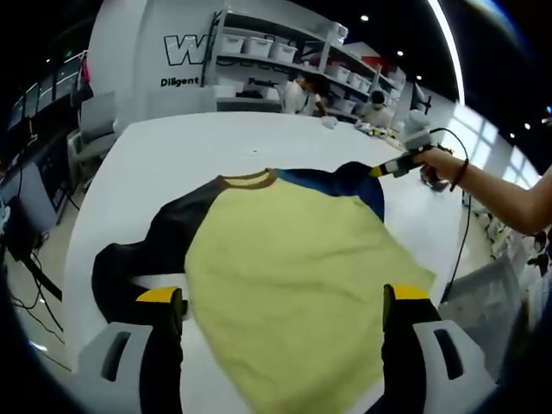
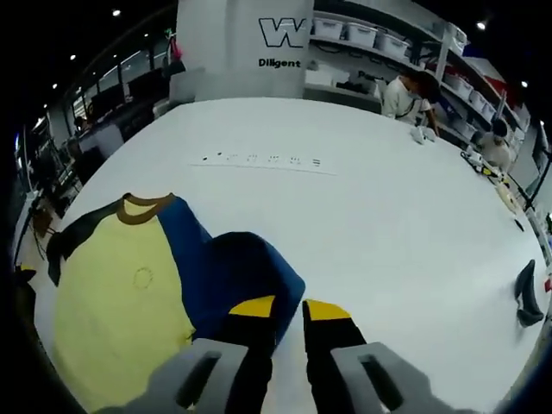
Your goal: Fold the garment on the visible template until the final outline fits inside the template.
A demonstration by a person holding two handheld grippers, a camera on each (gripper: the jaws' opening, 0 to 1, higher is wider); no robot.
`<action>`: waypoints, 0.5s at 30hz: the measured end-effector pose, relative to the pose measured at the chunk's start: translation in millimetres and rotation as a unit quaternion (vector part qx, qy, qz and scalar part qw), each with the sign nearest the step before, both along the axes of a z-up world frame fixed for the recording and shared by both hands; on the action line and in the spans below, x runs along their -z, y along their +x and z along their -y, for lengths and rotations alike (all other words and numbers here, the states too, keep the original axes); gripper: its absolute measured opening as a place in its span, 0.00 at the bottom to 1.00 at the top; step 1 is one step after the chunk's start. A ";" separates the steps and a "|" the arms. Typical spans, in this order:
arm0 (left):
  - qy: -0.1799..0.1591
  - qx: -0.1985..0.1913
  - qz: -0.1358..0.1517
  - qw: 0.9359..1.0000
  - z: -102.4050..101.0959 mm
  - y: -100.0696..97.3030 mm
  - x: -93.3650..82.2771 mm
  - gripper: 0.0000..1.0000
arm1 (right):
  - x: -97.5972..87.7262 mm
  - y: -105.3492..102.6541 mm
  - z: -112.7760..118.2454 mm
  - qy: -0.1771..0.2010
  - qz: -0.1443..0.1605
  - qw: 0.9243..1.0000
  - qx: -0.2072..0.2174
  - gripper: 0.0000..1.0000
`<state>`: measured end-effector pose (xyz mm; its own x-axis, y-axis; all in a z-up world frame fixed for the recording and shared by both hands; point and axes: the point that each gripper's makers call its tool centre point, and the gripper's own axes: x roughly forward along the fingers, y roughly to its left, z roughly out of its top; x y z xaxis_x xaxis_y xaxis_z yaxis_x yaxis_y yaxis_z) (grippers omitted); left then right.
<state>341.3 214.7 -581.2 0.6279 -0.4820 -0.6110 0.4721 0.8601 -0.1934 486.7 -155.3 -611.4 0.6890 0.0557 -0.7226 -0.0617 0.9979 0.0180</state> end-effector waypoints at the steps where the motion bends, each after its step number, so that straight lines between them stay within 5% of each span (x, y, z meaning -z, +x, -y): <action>1: 0.000 0.000 0.000 1.000 -0.1 0.2 -0.1 0.98 | -1.9 -0.8 -2.2 0.014 0.005 1.000 0.003 0.18; 9: -0.002 0.001 0.008 1.000 4.3 0.3 -5.2 0.98 | -4.0 -20.9 -13.3 0.038 0.021 0.999 -0.004 0.39; 15: -0.004 0.000 0.015 1.000 4.9 -2.7 -11.1 0.98 | 3.9 -33.4 -20.8 0.064 0.026 0.998 0.000 0.41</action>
